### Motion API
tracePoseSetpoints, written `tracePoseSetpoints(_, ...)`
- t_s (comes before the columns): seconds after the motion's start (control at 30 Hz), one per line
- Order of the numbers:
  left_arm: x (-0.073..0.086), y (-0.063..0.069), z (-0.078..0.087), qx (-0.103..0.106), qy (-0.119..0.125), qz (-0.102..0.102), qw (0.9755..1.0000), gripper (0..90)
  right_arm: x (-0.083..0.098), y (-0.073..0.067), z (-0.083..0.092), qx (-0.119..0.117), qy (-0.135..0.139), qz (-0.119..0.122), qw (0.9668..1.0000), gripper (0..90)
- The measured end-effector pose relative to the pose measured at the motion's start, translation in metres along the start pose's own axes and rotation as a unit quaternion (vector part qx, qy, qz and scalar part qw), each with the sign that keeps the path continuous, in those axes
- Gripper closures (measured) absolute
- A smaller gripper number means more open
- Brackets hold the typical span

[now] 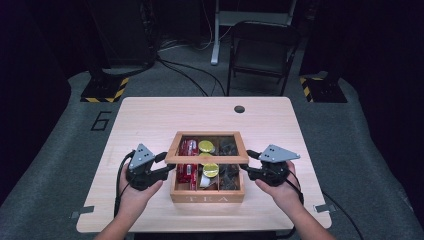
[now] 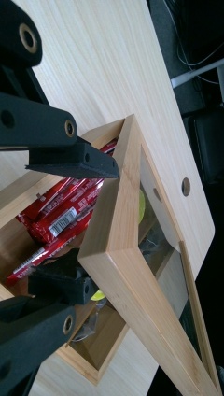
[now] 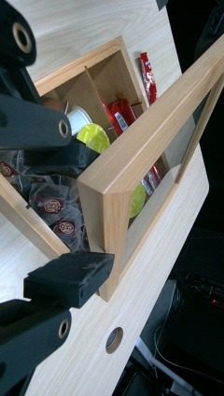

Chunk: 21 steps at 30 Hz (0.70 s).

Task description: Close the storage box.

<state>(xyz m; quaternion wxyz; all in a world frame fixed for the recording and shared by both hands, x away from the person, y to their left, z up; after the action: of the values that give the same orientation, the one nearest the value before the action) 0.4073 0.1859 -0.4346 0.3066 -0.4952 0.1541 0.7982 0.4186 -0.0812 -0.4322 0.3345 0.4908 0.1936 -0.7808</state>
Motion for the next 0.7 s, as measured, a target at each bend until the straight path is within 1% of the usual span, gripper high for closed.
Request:
tracePoseSetpoints(0.03, 0.001, 0.0, 0.0, 0.001, -0.002, -0.002, 1.0, 53.3, 0.001, 0.0, 0.0, -0.003, 0.0, 0.003, 1.0, 51.6)
tracePoseSetpoints(0.2, 0.006, 0.004, 0.002, 0.005, -0.003, -0.004, 1.0, 53.2, 0.006, -0.003, 0.001, -0.001, 0.0, -0.002, 1.0, 51.6)
tracePoseSetpoints(0.23, 0.007, 0.004, 0.002, 0.007, -0.005, -0.006, 0.9999, 52.9, 0.007, -0.004, 0.001, -0.004, -0.002, 0.001, 1.0, 51.6)
tracePoseSetpoints(0.27, 0.009, 0.004, 0.002, 0.008, -0.006, -0.01, 0.9999, 52.5, 0.009, -0.004, 0.001, 0.0, -0.003, -0.001, 1.0, 51.7)
tracePoseSetpoints(0.33, 0.012, 0.006, 0.002, 0.012, -0.008, -0.009, 0.9999, 51.7, 0.012, -0.005, 0.002, 0.0, -0.005, 0.004, 1.0, 51.8)
tracePoseSetpoints(0.37, 0.013, 0.007, 0.002, 0.012, -0.008, -0.008, 0.9999, 51.1, 0.013, -0.007, 0.002, 0.001, -0.006, 0.002, 1.0, 51.8)
tracePoseSetpoints(0.4, 0.015, 0.008, 0.002, 0.013, -0.007, -0.01, 0.9998, 50.8, 0.014, -0.008, 0.003, -0.001, -0.006, 0.007, 1.0, 51.7)
tracePoseSetpoints(0.5, 0.02, 0.012, 0.004, 0.015, -0.009, -0.011, 0.9998, 50.1, 0.019, -0.012, 0.006, -0.001, -0.004, 0.008, 1.0, 51.8)
tracePoseSetpoints(0.57, 0.023, 0.014, 0.004, 0.014, -0.009, -0.012, 0.9998, 49.9, 0.022, -0.014, 0.007, -0.001, -0.004, 0.006, 1.0, 52.0)
tracePoseSetpoints(0.6, 0.025, 0.015, 0.005, 0.014, -0.012, -0.014, 0.9997, 49.8, 0.024, -0.015, 0.008, -0.005, -0.003, 0.008, 1.0, 52.1)
tracePoseSetpoints(0.63, 0.027, 0.016, 0.005, 0.017, -0.014, -0.013, 0.9997, 49.8, 0.026, -0.016, 0.008, -0.002, -0.006, 0.005, 1.0, 52.4)
tracePoseSetpoints(0.67, 0.028, 0.017, 0.005, 0.016, -0.011, -0.011, 0.9998, 49.8, 0.028, -0.017, 0.008, -0.006, -0.009, 0.007, 0.9999, 52.7)
tracePoseSetpoints(0.7, 0.03, 0.018, 0.005, 0.018, -0.012, -0.007, 0.9997, 49.8, 0.031, -0.018, 0.009, -0.008, -0.013, 0.002, 0.9999, 52.9)
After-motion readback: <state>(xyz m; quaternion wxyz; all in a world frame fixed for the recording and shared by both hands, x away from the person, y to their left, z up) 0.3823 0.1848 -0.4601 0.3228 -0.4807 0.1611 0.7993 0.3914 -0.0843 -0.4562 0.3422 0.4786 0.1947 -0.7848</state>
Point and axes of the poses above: each handheld gripper's, and its own axes: z roughly backward along the jaws, x roughly out of its underside, y roughly to its right, the point moved 9 cm from there along -z, roughly forward along the jaws, and after that the axes turned 4 degrees about -z, right-handed, at the moved point
